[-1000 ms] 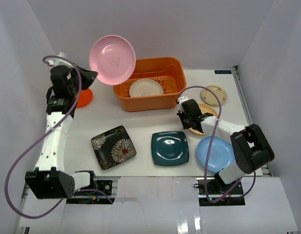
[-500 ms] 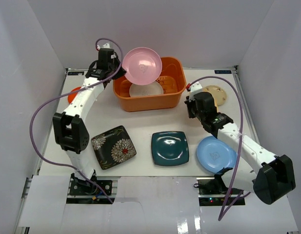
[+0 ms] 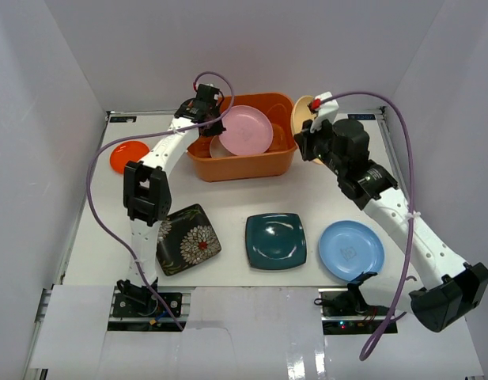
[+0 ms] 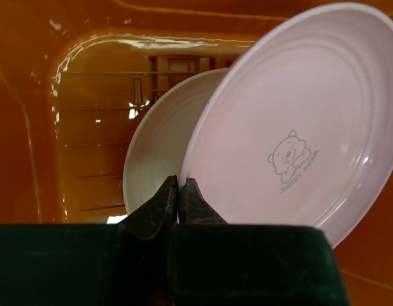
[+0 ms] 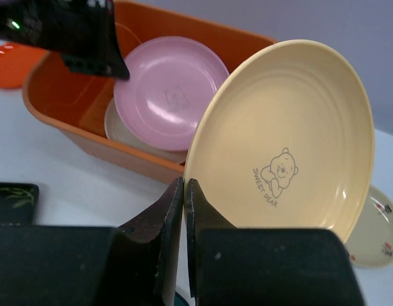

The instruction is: Place the plates into the plastic bin on the countertop

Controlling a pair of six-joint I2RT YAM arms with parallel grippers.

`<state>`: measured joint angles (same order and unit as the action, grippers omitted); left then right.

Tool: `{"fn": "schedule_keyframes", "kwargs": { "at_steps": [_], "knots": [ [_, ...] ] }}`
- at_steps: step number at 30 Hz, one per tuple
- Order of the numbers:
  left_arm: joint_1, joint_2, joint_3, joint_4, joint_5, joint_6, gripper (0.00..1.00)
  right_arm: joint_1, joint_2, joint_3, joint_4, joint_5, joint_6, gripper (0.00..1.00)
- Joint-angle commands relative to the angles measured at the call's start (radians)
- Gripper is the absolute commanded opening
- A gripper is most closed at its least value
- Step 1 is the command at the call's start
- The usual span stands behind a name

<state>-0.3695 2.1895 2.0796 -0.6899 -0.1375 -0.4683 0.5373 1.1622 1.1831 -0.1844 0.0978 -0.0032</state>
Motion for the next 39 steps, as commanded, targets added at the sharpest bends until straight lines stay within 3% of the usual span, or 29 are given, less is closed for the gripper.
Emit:
{"fn": "schedule_keyframes", "kwargs": {
  "at_steps": [1,5,6,13,18,22,26,29,34,36,37,39],
  "knots": [
    [0.004,-0.030,0.037,-0.007,-0.021,0.028,0.13,0.016,0.054,0.134,0.048,-0.073,-0.003,0.08],
    [0.006,-0.023,0.034,0.006,0.018,0.042,0.40,0.059,0.164,0.243,0.052,-0.032,0.009,0.08],
    [0.004,-0.033,0.033,0.013,0.025,0.045,0.52,0.075,0.184,0.259,0.063,-0.027,0.009,0.08],
    [0.004,-0.187,0.031,0.119,0.122,0.020,0.87,0.131,0.378,0.410,0.086,-0.026,0.009,0.08],
    [0.006,-0.459,-0.143,0.255,0.043,0.007,0.89,0.138,0.488,0.470,0.117,-0.075,-0.023,0.08],
    [0.006,-0.758,-0.445,0.415,0.007,-0.001,0.85,0.148,0.602,0.522,0.123,-0.116,-0.040,0.08],
    [0.004,-1.011,-0.782,0.417,0.174,-0.087,0.78,0.174,0.790,0.659,0.048,-0.125,-0.089,0.08],
    [0.001,-1.103,-0.985,0.411,0.321,-0.144,0.78,0.199,0.915,0.782,-0.009,-0.057,-0.145,0.08],
    [-0.011,-1.232,-1.139,0.391,0.493,-0.178,0.79,0.204,0.979,0.823,-0.038,-0.015,-0.127,0.08],
    [-0.020,-1.238,-1.150,0.372,0.513,-0.159,0.80,0.204,0.969,0.820,-0.035,0.003,-0.116,0.15],
    [-0.025,-1.237,-1.152,0.366,0.522,-0.144,0.80,0.204,0.949,0.819,-0.033,0.028,-0.116,0.29],
    [-0.046,-1.231,-1.159,0.360,0.529,-0.139,0.80,0.204,0.924,0.813,-0.035,0.052,-0.130,0.39]
  ]
}}
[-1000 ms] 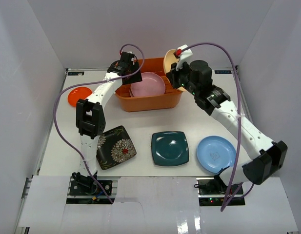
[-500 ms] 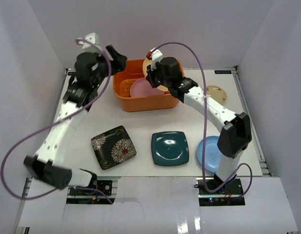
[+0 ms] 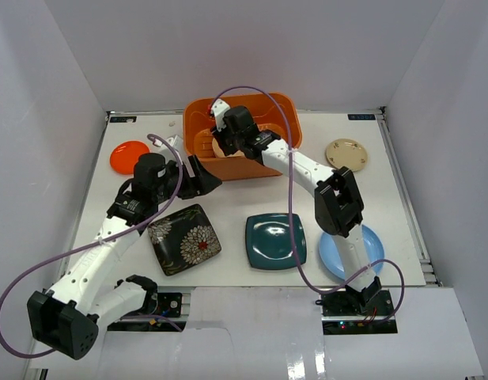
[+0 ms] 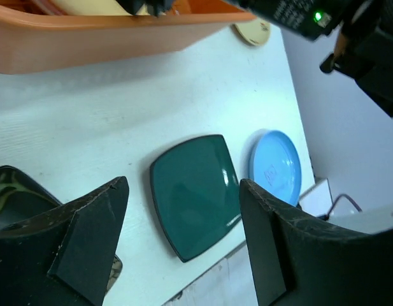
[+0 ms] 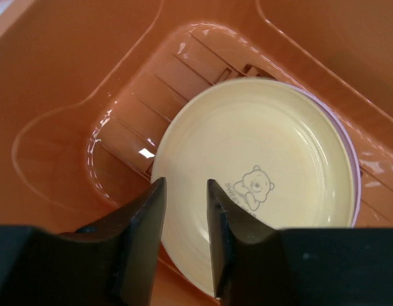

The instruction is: Place the plates into the plastic bin on the countertop

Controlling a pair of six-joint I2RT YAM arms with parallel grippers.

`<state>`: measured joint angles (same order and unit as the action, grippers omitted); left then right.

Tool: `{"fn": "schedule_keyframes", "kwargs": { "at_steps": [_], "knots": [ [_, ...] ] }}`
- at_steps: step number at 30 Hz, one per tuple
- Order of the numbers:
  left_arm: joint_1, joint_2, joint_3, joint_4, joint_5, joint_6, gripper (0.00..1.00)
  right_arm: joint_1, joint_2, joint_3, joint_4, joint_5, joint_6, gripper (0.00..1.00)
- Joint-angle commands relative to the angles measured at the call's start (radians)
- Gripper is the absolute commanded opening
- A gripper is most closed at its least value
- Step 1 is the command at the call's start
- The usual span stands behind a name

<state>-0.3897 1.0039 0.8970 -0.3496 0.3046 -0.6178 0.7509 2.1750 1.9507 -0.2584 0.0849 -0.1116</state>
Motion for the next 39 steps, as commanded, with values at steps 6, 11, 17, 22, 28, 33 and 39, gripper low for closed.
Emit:
{"fn": "schedule_keyframes", "kwargs": {
  "at_steps": [6,11,17,22,28,33,39],
  "knots": [
    [-0.234,0.033,0.031,0.047,-0.036,-0.010,0.81,-0.028,-0.268,-0.044,0.030,0.111,-0.019,0.54],
    [-0.452,0.255,0.128,0.044,-0.179,0.019,0.80,-0.062,-0.576,-0.264,0.031,0.225,0.041,0.16],
    [-0.707,0.594,0.336,0.054,-0.289,0.108,0.76,-0.124,-1.101,-0.744,0.039,0.311,0.191,0.08],
    [-0.765,0.847,0.526,0.060,-0.247,0.145,0.73,-0.128,-1.461,-0.940,-0.053,0.368,0.285,0.08],
    [-0.779,1.107,0.738,0.020,-0.211,0.159,0.65,-0.128,-1.624,-0.932,-0.183,0.392,0.314,0.18],
    [-0.793,1.237,0.904,-0.074,-0.226,0.182,0.58,-0.128,-1.666,-0.938,-0.186,0.366,0.300,0.27],
    [-0.793,1.332,0.996,-0.149,-0.289,0.188,0.14,-0.130,-1.673,-0.951,-0.185,0.316,0.311,0.27]
  ]
}}
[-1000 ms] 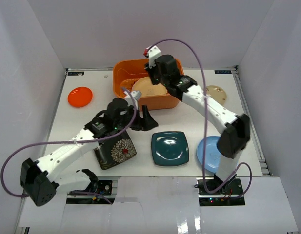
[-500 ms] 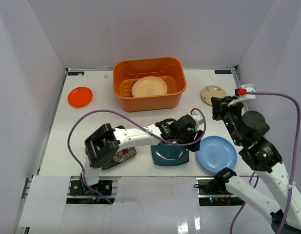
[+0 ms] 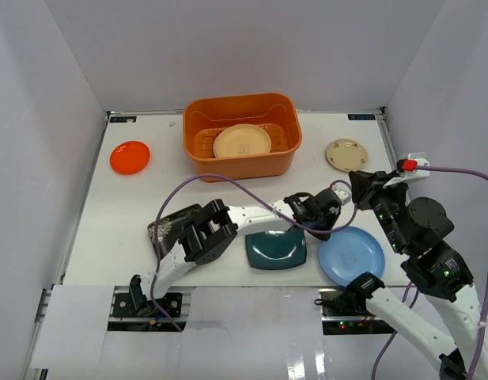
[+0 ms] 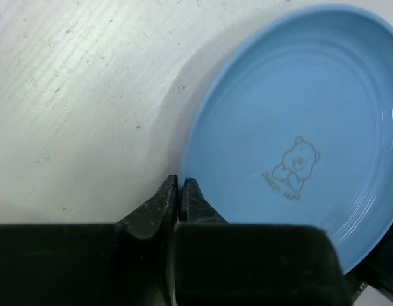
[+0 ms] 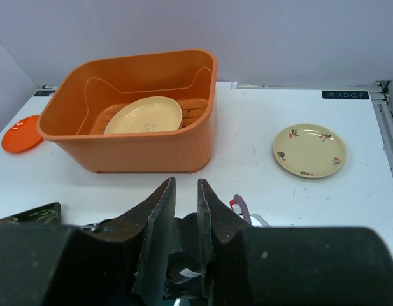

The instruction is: Place the plates into the plastic bin on the countertop

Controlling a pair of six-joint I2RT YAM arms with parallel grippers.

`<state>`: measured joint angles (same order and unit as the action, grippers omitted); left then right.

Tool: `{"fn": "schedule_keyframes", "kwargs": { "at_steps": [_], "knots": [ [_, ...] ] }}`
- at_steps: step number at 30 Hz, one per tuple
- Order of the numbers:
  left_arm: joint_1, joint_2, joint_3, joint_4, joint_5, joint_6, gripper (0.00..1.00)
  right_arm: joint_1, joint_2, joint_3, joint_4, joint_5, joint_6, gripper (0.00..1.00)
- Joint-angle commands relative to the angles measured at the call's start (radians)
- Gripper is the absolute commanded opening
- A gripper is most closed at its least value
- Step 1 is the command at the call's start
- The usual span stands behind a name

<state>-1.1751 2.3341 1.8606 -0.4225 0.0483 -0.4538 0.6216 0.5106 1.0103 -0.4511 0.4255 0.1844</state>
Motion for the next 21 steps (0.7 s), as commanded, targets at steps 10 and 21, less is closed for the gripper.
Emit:
{"fn": "schedule_keyframes", "kwargs": {
  "at_steps": [10,21],
  "knots": [
    [0.110,-0.251,0.106,0.022,-0.102,0.044,0.00,0.000,-0.053,0.128,-0.041,-0.034,0.000,0.27],
    [0.721,-0.599,-0.057,0.018,-0.016,-0.121,0.00,0.001,0.011,0.025,0.017,-0.137,0.012,0.29]
  ]
}}
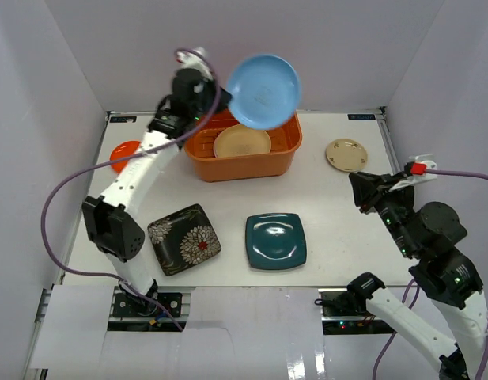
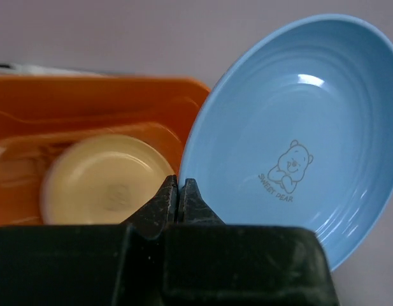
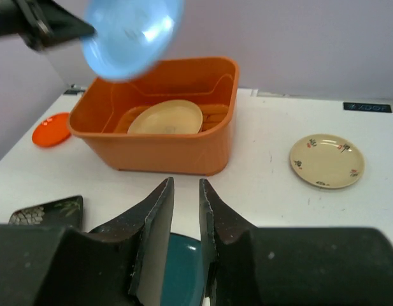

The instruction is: Place the plates into the plastic bin on the countertop

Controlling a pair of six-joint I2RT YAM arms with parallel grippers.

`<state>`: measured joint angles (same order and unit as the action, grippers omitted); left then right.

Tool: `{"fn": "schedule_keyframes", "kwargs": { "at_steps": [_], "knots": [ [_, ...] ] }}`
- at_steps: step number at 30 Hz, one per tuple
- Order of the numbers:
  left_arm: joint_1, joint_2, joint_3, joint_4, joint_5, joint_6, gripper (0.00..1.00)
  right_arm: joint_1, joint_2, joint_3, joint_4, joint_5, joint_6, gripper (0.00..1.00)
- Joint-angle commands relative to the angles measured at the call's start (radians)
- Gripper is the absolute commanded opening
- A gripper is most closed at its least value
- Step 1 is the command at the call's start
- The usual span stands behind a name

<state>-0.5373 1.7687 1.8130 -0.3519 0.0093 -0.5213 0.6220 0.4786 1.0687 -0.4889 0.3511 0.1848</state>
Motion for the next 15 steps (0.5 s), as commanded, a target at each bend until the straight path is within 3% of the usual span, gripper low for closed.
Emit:
{"fn": "schedule_keyframes", "kwargs": {
  "at_steps": [1,5,15],
  "knots": [
    [0.142,-0.006,0.000,-0.085,0.026,-0.049,0.00,-0.001,0.051,-0.041,0.064,-0.076,0.018,0.29],
    [0.207,0.086,0.074,-0.170,0.014,-0.006,0.00,-0.001,0.098,-0.069,0.090,-0.112,0.024,0.30],
    [0.217,0.268,0.170,-0.205,-0.029,0.040,0.00,0.001,0.156,-0.165,0.127,-0.123,0.033,0.31]
  ]
}}
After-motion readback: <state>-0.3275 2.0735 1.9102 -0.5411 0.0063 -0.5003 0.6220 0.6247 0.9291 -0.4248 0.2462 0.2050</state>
